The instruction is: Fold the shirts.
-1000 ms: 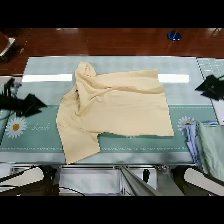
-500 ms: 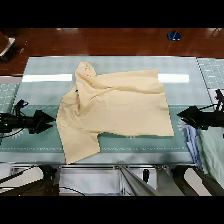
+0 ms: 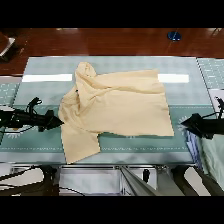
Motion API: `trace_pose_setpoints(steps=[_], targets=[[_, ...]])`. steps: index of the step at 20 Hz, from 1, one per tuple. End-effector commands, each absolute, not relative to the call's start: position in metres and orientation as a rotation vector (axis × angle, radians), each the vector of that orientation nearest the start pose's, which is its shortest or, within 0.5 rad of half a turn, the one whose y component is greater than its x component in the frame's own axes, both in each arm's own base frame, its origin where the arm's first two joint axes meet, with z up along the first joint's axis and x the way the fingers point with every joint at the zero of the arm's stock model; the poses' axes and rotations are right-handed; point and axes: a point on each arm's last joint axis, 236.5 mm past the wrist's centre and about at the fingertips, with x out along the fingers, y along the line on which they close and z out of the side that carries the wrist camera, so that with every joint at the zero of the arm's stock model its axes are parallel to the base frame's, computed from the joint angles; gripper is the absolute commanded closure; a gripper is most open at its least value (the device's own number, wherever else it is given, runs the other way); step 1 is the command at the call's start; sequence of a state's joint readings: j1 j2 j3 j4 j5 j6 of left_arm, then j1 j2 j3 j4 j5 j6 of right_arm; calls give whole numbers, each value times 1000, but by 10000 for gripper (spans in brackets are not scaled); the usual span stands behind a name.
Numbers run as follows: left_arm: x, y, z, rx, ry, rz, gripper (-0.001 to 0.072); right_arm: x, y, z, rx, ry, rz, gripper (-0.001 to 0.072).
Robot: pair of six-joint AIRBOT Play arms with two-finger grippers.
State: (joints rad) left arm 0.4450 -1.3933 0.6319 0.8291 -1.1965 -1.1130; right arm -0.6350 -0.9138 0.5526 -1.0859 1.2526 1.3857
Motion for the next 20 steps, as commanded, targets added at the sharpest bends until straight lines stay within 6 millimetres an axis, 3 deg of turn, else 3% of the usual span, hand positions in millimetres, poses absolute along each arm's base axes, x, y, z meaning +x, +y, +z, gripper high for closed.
trace_pose_setpoints(steps=[1,5,9,13,15,17,18,20], targets=[[262,-41,-114,-866,1525,-270,683,169,-34,-74,787,1548,-206,298],[263,-41,-114,-865,1524,-269,683,174,-8,-81,901,1523,-142,298],[265,-39,-115,-861,1515,-257,683,184,-7,-85,929,1498,-132,299],[265,-39,-115,-860,1515,-258,683,198,10,-107,921,1541,-86,299],[265,-39,-115,-861,1516,-259,683,215,22,-116,945,1523,-64,299],[264,-39,-115,-861,1516,-259,682,241,31,-112,981,1478,-29,318],[265,-39,-115,-861,1515,-259,683,253,34,-107,973,1461,-2,412],[273,-38,-110,-871,1491,-262,683,280,46,-88,892,1413,103,671]])
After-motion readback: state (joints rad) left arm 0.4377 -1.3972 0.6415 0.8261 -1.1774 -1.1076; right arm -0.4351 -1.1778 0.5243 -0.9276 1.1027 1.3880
